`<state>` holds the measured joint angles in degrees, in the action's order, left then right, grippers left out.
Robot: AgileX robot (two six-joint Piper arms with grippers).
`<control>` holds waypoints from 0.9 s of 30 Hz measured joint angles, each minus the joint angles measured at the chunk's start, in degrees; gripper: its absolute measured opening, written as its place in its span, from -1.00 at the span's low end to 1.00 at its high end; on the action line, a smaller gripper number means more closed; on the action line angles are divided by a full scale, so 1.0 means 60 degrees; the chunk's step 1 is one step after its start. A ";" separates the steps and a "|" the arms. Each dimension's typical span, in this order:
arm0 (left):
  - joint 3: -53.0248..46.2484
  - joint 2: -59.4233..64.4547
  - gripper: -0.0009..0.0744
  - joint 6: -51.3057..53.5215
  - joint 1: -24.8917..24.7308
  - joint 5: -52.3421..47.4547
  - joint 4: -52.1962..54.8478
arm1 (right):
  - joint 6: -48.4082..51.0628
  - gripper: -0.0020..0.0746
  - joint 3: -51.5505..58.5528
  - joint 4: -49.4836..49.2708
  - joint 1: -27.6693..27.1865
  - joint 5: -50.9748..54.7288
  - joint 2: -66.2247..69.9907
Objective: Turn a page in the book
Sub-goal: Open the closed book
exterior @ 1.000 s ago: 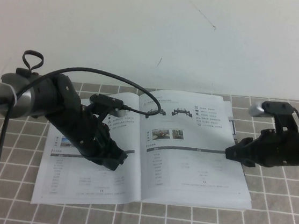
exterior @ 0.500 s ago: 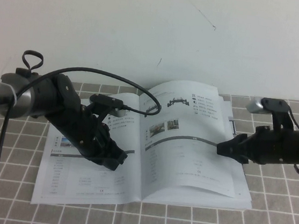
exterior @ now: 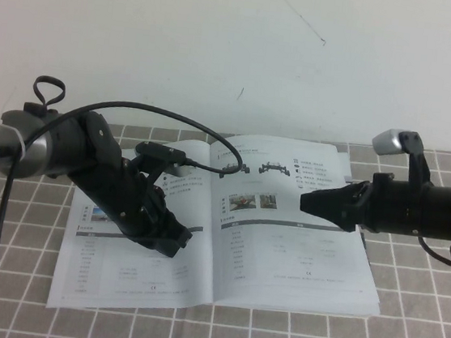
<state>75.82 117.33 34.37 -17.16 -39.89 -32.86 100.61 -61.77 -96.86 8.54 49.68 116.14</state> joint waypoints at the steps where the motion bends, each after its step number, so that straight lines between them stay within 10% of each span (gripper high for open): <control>1: 0.0000 0.0000 -0.99 0.0000 0.0000 0.0000 0.0000 | 0.0000 -0.22 0.0000 0.0000 0.0000 -0.0158 0.0000; 9: 0.0000 0.0000 -0.99 0.0000 0.0037 -0.0037 -0.0059 | -0.1589 -0.21 0.0000 0.1497 -0.0017 -0.3600 -0.0561; 27: 0.0000 0.0000 -0.99 0.0068 0.0051 -0.0059 -0.0080 | -0.3008 -0.21 -0.0008 0.2929 -0.0017 -0.4135 -0.0150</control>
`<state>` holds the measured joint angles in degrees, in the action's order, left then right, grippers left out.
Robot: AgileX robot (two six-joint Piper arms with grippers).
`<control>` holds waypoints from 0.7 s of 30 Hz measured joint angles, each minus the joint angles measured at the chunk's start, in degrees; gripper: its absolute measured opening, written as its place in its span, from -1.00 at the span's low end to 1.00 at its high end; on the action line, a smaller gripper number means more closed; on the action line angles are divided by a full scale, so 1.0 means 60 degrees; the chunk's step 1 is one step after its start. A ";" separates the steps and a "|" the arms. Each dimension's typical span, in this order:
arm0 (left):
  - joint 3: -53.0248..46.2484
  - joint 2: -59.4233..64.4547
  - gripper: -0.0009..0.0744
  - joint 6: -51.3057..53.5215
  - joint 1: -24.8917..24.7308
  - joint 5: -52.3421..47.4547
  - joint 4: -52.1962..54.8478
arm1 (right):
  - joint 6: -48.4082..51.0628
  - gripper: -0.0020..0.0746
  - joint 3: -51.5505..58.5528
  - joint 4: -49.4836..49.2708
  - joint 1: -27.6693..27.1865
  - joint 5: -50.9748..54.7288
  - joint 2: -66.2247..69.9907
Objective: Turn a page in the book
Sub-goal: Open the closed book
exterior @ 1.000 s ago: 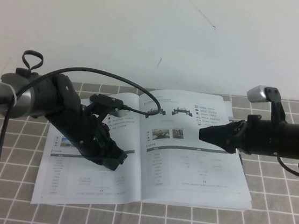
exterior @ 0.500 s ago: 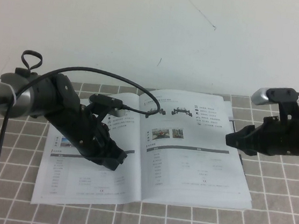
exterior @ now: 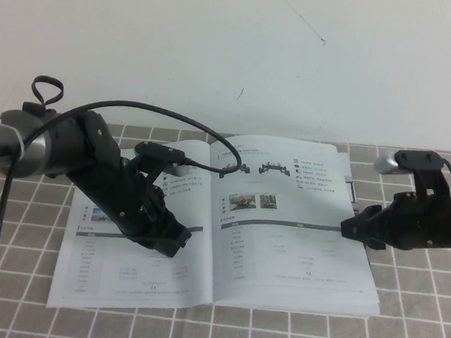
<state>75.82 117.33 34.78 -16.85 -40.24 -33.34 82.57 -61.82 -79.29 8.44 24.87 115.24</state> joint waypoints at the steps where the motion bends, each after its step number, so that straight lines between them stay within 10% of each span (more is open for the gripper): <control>1: 0.0000 0.0000 -0.99 0.0000 0.0000 0.0000 0.0000 | -0.0022 -0.21 0.0000 0.0000 0.0000 0.0000 0.0044; 21: 0.0000 0.0000 -0.99 0.0000 0.0000 0.0000 -0.0004 | -0.0132 -0.21 0.0000 0.0000 0.0000 0.0382 0.0103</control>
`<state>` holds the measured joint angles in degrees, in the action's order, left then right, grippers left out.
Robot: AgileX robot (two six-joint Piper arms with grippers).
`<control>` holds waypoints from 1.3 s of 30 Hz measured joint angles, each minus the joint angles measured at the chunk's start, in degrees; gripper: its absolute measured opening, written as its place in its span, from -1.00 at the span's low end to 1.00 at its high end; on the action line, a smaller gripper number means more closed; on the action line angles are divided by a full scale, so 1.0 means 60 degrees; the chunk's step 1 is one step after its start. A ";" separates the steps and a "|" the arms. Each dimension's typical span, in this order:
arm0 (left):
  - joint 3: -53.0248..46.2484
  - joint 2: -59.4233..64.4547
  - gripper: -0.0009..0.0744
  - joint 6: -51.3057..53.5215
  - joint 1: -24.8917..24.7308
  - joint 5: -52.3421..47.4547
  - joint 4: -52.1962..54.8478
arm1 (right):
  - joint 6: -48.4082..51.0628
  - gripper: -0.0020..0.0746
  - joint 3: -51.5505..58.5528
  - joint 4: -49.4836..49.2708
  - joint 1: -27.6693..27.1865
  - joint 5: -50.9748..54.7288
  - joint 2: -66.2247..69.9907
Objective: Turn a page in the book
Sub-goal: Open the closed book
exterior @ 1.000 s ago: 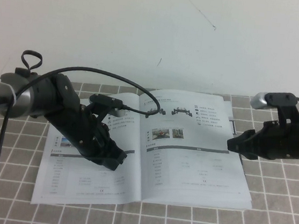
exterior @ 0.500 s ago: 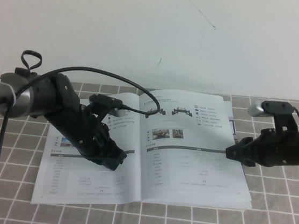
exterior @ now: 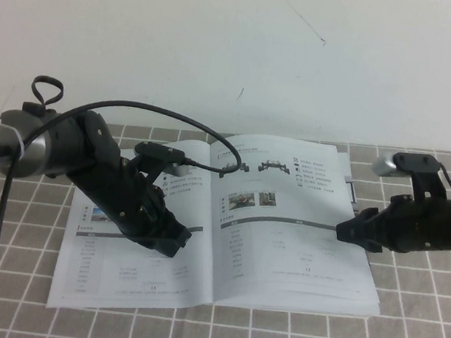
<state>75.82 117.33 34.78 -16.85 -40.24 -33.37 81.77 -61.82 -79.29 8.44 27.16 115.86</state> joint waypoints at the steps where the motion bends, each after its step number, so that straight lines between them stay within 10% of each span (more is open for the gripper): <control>1: 0.0000 0.0000 -0.99 0.0000 0.0000 0.0000 0.0000 | 0.0000 -0.21 0.0000 0.0000 0.0000 0.0000 0.0000; 39: 0.0000 0.0000 -0.99 0.0000 0.0000 -0.0006 -0.0016 | 0.1675 -0.21 -0.0079 -0.2023 0.0017 0.1519 0.0363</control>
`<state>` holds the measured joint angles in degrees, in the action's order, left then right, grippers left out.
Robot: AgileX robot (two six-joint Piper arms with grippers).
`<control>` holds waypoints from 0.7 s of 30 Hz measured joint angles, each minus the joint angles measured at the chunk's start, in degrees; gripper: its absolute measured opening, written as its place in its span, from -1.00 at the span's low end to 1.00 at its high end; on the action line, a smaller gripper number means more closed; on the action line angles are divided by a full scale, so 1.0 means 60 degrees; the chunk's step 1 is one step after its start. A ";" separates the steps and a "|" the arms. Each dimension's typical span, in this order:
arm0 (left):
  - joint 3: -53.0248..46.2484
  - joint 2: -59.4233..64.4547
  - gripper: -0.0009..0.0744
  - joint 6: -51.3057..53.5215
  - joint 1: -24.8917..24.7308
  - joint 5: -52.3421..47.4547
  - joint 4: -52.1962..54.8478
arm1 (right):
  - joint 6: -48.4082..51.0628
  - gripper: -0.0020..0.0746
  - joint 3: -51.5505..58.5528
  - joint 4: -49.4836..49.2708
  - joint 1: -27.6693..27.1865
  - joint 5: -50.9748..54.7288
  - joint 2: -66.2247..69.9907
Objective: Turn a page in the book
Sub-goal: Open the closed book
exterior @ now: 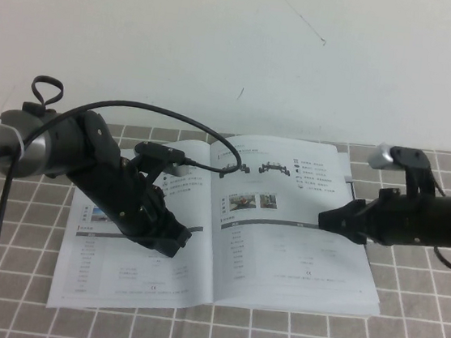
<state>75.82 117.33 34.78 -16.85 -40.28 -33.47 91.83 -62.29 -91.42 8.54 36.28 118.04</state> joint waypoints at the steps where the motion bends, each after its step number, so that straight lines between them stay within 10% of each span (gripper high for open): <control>1: 0.0000 0.0000 -0.99 0.0000 0.0000 0.0000 0.0000 | -0.0026 -0.21 0.0000 0.0200 0.0000 -0.0306 -0.0152; 21: 0.0000 0.0000 -0.99 0.0000 0.0000 0.0000 0.0000 | -0.1799 -0.21 0.0000 0.2583 0.0000 -0.1615 -0.0305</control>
<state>75.82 117.33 34.78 -16.85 -40.28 -33.47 81.03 -62.29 -75.92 8.54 26.59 116.21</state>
